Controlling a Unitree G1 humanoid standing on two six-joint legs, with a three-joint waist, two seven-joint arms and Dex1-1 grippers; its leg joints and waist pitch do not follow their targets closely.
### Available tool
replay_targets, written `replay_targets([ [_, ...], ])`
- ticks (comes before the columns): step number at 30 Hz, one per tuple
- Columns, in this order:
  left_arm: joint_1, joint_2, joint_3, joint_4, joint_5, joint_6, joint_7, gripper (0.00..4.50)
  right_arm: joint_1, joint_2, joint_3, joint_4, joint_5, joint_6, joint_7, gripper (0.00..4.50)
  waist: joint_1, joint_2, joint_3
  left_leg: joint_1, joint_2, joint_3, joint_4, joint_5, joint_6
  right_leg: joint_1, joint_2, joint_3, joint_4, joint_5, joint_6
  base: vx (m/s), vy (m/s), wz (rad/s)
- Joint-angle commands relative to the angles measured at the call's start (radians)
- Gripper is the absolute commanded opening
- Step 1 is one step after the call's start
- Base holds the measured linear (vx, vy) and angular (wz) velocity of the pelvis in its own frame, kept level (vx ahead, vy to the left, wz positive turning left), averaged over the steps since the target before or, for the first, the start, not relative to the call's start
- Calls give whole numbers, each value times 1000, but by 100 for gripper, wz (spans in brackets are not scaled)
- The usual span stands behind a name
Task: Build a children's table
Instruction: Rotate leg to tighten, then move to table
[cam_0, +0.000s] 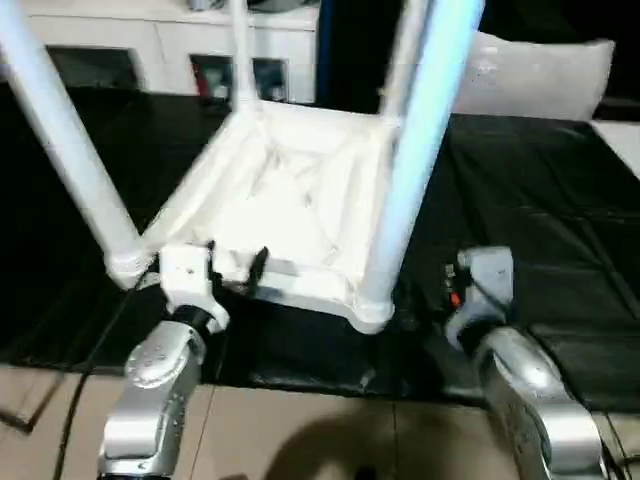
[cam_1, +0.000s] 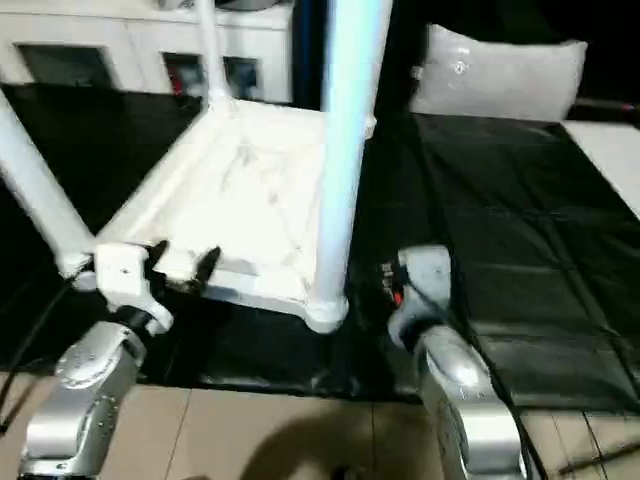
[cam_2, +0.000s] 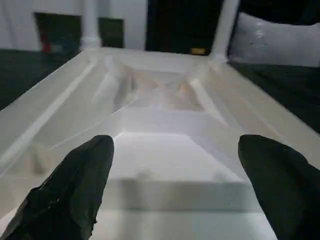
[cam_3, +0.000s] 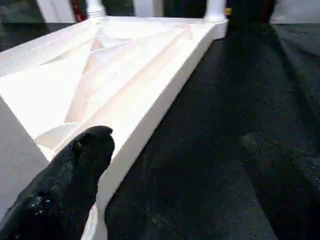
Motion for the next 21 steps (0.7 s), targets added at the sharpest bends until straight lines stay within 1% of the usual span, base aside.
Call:
replay_targets([
  [1,-1,12,-12,-29,18,20,7,446,24,-4,-4,-19,7,15,9,450,23,-30,-47,-13,-23,-21,16,-242,64,58,-102,183,-126,-698,-72,-29,80,-51],
  [2,5,10,-13,-35,13,20,5,446,37,-3,-2,-28,13,15,13,450,14,-8,-35,-73,14,-82,-49,-131,130,94,-134,126,-94,-620,-124,-29,80,-51],
  [3,10,10,-16,-41,9,27,0,446,48,-1,0,-32,14,13,12,450,13,11,-41,-42,20,-70,-68,-123,126,58,-88,89,-85,-565,-134,-13,127,-22],
  [4,12,10,-18,-43,6,31,-4,446,54,1,1,-30,14,8,8,450,-19,12,-49,0,22,-55,-75,-137,140,20,-23,47,-61,-385,-150,14,134,7],
  [5,11,10,-19,-42,7,33,-4,446,56,3,1,-28,14,-1,9,450,-27,14,-52,6,26,-57,-74,-125,138,21,-20,42,-51,-290,-165,14,134,7],
  [6,10,10,-19,-42,7,35,-4,446,57,4,2,-27,15,-9,9,450,-39,24,-46,-14,30,-65,-89,-173,105,37,-17,36,-46,-219,-164,-13,112,4],
  [7,8,10,-21,-42,10,38,-2,446,56,5,2,-24,16,-21,11,450,-45,19,-46,-12,23,-60,-89,-258,74,42,-26,37,-54,-244,-154,-39,88,-2],
  [8,7,10,-22,-41,11,39,-1,446,56,6,2,-23,17,-28,14,450,-46,16,-41,-11,14,-58,-89,-327,52,40,-32,42,-63,-311,-137,-39,88,-2],
  [9,7,10,-22,-41,11,39,-1,446,56,6,2,-23,17,-28,14,450,-47,14,-41,-11,10,-57,-87,-345,46,40,-36,44,-68,-341,-125,0,0,0],
  [10,3,10,-26,-32,16,34,-3,446,53,9,-6,-14,24,-33,18,450,-46,11,-35,-13,4,-58,-86,-372,40,36,-40,48,-78,-409,-96,0,0,0],
  [11,3,10,-26,-32,16,34,-3,446,53,9,-6,-14,24,-33,18,450,-47,7,-36,-15,0,-59,-83,-379,39,36,-43,50,-83,-465,-66,0,0,0],
  [12,7,11,-27,-32,19,30,-1,446,51,10,-10,-16,32,-24,21,450,-46,6,-37,-16,-1,-59,-81,-373,39,36,-45,51,-85,-481,-54,0,0,0],
  [13,15,10,-23,-35,15,26,1,446,54,5,-4,-28,26,-12,18,450,-47,7,-34,-19,-3,-60,-80,-368,42,32,-44,53,-91,-515,-33,0,0,0],
  [14,22,11,-20,-37,14,23,3,446,58,-1,4,-38,27,11,23,450,-48,-1,-36,-20,-6,-60,-77,-358,46,32,-44,52,-93,-552,-15,0,0,0],
  [15,22,11,-20,-37,14,23,3,446,58,-1,4,-38,27,11,23,450,-47,1,-36,-21,-7,-62,-76,-351,47,32,-45,52,-93,-563,-9,0,0,0],
  [16,26,12,-17,-40,14,23,4,446,62,-6,11,-47,26,28,26,450,-50,3,-36,-21,-8,-63,-73,-340,48,26,-42,51,-96,-577,-1,0,0,0],
  [17,27,14,-16,-45,10,24,0,446,65,-16,23,-51,33,29,51,450,-50,3,-36,-21,-8,-63,-73,-340,48,26,-42,51,-96,-577,-1,0,0,0],
  [18,27,16,-16,-49,8,24,-3,446,66,-22,30,-52,39,26,69,450,-51,6,-42,-25,-5,-69,-74,-329,50,34,-46,46,-90,-557,-10,0,0,0],
  [19,27,16,-16,-49,8,24,-3,446,66,-22,30,-52,39,26,69,450,-52,8,-42,-20,-3,-70,-76,-354,47,33,-46,42,-91,-579,-9,0,0,0],
  [20,24,12,-12,-51,8,25,3,446,54,-22,37,-27,24,-8,71,450,-60,-7,-34,-14,-2,-72,-78,-406,46,32,-47,35,-98,-639,-2,0,0,0],
  [21,24,12,-12,-51,8,25,3,446,54,-22,37,-27,24,-8,71,450,-60,1,-34,-8,-1,-75,-80,-431,43,33,-48,30,-95,-663,-3,0,0,0],
])
